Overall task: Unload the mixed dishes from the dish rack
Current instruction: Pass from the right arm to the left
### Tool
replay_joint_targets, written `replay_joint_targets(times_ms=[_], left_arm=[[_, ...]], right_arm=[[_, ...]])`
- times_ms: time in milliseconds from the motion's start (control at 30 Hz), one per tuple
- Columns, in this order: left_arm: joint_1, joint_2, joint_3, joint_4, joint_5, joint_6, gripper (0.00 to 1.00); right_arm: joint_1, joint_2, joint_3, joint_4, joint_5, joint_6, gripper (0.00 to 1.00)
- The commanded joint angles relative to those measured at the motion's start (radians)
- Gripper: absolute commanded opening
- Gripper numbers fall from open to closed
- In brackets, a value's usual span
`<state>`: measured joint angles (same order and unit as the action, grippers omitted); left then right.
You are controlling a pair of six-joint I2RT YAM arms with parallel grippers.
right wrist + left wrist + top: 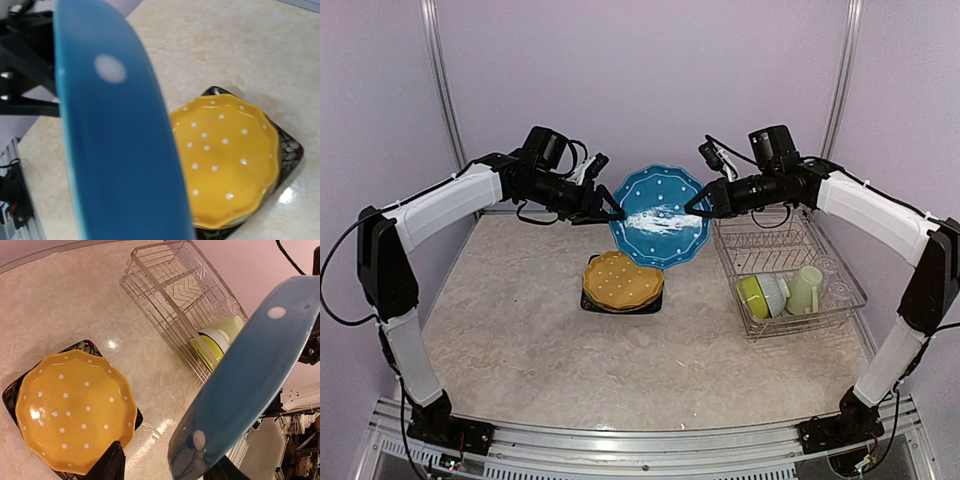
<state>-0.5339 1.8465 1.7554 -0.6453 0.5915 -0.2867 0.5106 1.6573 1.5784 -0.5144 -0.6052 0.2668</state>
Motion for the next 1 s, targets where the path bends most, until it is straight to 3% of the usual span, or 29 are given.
replay_joint_targets(times_ms=[0, 100, 300, 400, 433, 567, 667, 833, 967], left_arm=[[-0.003, 0.019, 0.02, -0.008, 0.015, 0.012, 0.46], [-0.003, 0.023, 0.02, 0.0, 0.032, 0.008, 0.35], [0.007, 0.032, 0.015, 0.011, 0.063, -0.019, 0.02], [0.019, 0.031, -0.001, 0.022, 0.078, -0.037, 0.0], [0.024, 0.027, -0.011, 0.033, 0.085, -0.048, 0.0], [0.055, 0.009, -0.057, 0.066, 0.117, -0.097, 0.0], [0.085, 0.001, -0.094, 0.086, 0.145, -0.137, 0.0], [0.129, -0.006, -0.149, 0.108, 0.175, -0.196, 0.0], [0.158, 0.01, -0.171, 0.104, 0.18, -0.232, 0.0]], right_arm=[[0.01, -0.004, 0.008, 0.143, -0.114, 0.03, 0.0], [0.01, -0.001, -0.004, 0.152, -0.123, 0.035, 0.0], [0.01, 0.001, -0.025, 0.158, -0.121, 0.034, 0.0], [0.008, 0.001, -0.033, 0.157, -0.102, 0.037, 0.0], [0.008, 0.001, -0.034, 0.15, -0.092, 0.037, 0.05], [0.001, 0.0, -0.034, 0.117, -0.028, 0.03, 0.44], [-0.005, -0.005, -0.028, 0.081, 0.032, 0.01, 0.8], [-0.019, -0.006, -0.005, 0.028, 0.113, -0.023, 0.99], [-0.027, -0.011, -0.003, 0.013, 0.142, -0.029, 0.99]])
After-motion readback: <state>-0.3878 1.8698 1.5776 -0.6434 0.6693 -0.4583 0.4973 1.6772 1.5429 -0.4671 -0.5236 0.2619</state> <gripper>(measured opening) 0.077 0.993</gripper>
